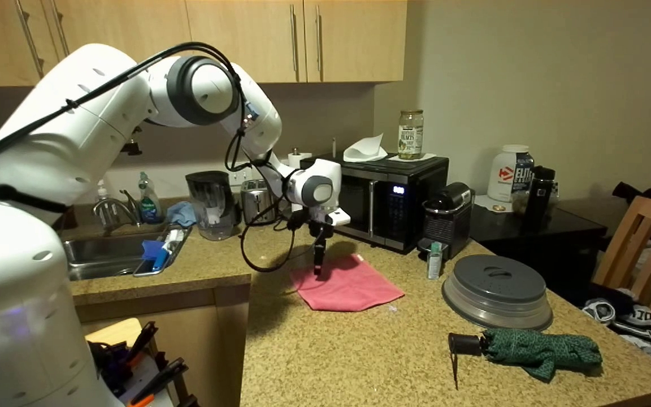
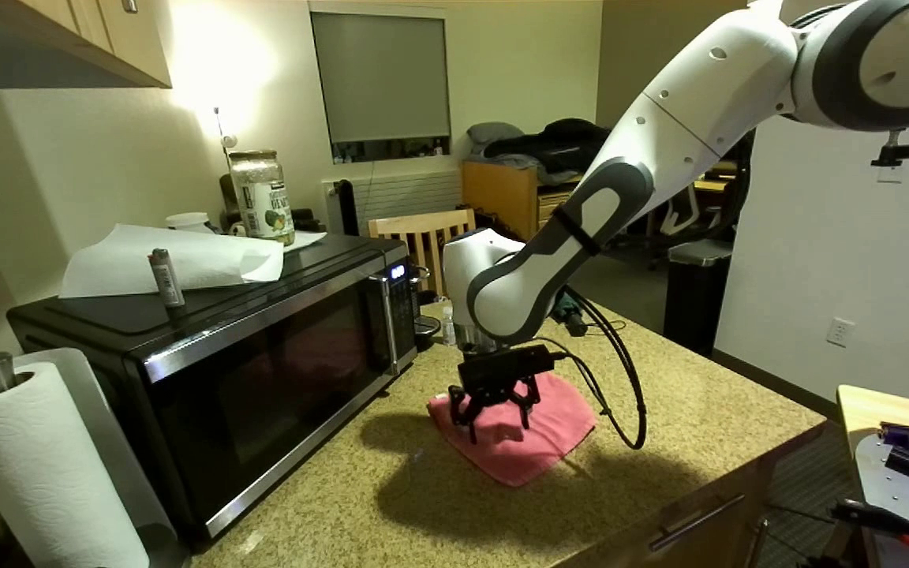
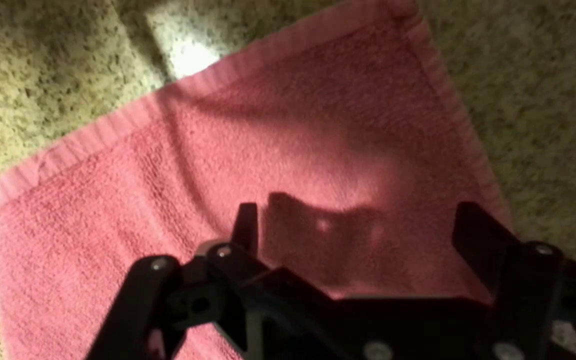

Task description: Spread the cloth on the table

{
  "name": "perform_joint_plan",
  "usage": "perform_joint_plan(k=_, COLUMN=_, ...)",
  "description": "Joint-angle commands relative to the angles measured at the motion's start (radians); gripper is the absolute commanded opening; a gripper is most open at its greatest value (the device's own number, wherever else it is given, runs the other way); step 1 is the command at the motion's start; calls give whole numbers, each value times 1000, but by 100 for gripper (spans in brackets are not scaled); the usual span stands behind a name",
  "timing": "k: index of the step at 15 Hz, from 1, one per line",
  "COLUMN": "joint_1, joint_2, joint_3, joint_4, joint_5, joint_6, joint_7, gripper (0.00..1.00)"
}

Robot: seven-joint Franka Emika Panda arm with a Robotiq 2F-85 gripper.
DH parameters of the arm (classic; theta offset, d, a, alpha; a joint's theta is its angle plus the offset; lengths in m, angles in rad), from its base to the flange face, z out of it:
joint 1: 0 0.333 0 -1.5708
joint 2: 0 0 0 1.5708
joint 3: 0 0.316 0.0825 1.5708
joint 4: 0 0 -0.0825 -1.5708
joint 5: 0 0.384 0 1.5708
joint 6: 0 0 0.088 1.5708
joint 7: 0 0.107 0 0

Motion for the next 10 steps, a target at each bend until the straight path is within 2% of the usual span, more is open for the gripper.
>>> perform_joint_plan(k=1, joint_1=2, joint_2=-91, joint_3=18, joint_4=-107, joint_5=10, joint_6=38, joint_7=-6, gripper=100)
perform_joint_plan(k=10, joint_1=12, joint_2=-243, joint_3=72, joint_4=-302, joint_5=42, joint_6=91, joint_7=0, gripper=100)
